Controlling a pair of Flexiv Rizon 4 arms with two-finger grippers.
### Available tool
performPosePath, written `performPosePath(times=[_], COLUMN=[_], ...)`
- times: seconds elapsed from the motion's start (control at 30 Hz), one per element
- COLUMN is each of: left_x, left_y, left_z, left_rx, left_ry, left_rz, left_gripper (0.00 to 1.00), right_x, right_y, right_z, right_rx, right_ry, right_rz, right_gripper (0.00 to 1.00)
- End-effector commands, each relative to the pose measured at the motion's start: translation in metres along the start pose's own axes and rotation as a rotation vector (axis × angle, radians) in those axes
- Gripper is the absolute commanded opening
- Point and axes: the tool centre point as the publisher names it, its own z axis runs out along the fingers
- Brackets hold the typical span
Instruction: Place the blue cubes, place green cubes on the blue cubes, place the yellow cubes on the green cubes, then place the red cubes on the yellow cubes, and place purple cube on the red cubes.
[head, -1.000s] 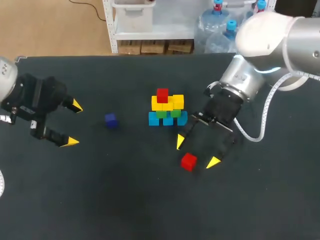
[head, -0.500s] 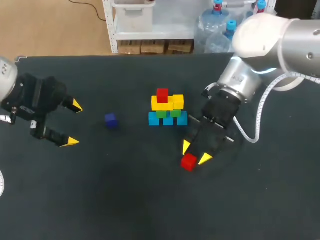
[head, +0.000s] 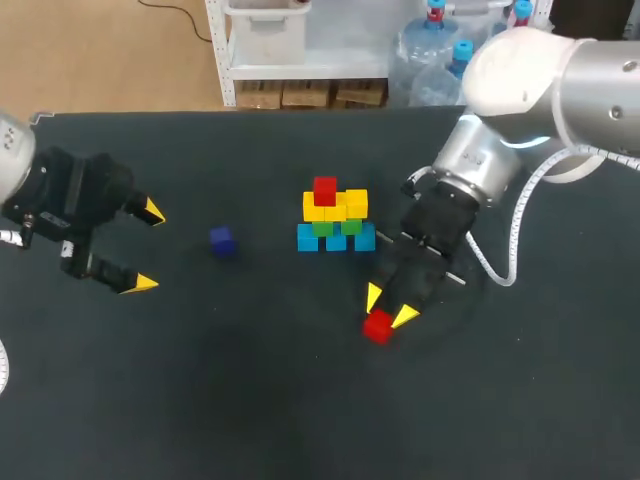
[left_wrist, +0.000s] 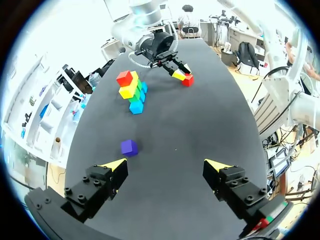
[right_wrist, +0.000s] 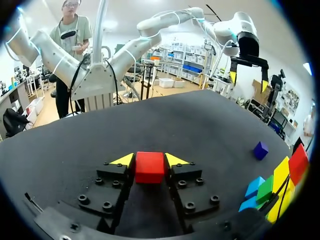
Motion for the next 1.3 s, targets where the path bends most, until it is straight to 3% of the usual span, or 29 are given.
performPosePath(times=[0.03,0.1,0.27,0.37,0.87,1.03,1.3], left_x=[0.002,0.002,0.002,0.002,0.002,0.002,0.002], left_y=[0.0,0.0,0.0,0.0,0.0,0.0,0.0], left_z=[0.0,0.0,0.0,0.0,0.0,0.0,0.0], left_rx=[-0.002,-0.002,-0.002,-0.002,-0.002,-0.002,-0.002], left_ry=[-0.009,-0.009,-0.009,-0.009,-0.009,-0.009,-0.009], left_rz=[0.005,0.005,0.005,0.005,0.005,0.005,0.005], left_gripper=[1.0,1.0,1.0,1.0,1.0,1.0,1.0], right_x=[0.003,0.003,0.002,0.0,-0.031,-0.042,-0.055], right_y=[0.0,0.0,0.0,-0.001,0.006,0.004,-0.005], right_z=[0.0,0.0,-0.003,-0.009,-0.065,-0.088,-0.117], right_rx=[0.008,0.014,0.034,0.056,0.302,0.369,0.529], right_ry=[-0.006,-0.006,-0.004,0.006,0.117,0.172,0.164], right_rz=[0.002,0.005,0.016,0.083,0.362,0.406,0.418], right_gripper=[0.16,0.0,0.0,0.0,0.0,0.0,0.0])
